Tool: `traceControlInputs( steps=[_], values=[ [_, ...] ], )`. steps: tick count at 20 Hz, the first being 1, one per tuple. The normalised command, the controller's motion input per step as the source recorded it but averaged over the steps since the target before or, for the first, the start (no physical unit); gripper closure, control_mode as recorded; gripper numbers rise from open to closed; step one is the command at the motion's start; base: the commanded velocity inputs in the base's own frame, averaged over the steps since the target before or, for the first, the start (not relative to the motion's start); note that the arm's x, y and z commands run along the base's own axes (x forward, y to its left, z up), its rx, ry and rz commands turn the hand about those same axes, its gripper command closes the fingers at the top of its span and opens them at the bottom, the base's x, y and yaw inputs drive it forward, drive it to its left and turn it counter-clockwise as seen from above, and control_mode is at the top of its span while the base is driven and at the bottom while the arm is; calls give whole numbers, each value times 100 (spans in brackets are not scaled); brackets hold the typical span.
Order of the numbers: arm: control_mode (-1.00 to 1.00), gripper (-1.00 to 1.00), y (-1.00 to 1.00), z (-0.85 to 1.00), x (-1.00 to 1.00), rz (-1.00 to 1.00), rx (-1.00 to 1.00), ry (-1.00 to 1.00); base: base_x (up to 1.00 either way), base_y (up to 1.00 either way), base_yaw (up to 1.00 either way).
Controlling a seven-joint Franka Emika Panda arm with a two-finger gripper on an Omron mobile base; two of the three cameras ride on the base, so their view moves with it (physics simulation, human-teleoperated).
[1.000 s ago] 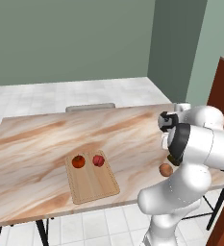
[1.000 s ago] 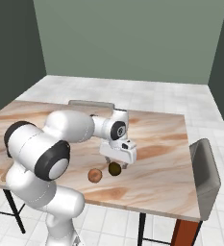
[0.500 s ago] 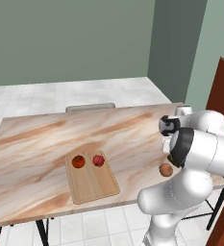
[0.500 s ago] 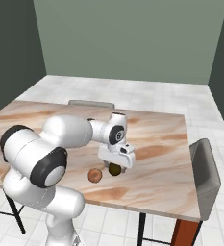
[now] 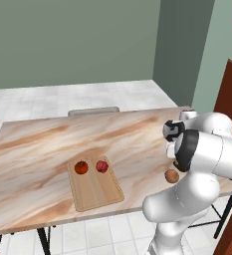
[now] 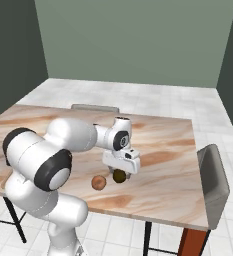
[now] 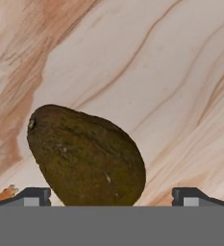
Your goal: Place the avocado, onion, tomato, and bell pepper on the cutting board.
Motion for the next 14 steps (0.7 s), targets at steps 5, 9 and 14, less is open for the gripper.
traceControlInputs(
  steps=[5,9,14],
  values=[
    [-100,-100,0,-2,6,0,0,0,0,0,0],
    [-100,-100,0,-5,-10,0,0,0,0,0,0],
    [-100,-100,0,-11,-9,0,0,0,0,0,0]
  ],
)
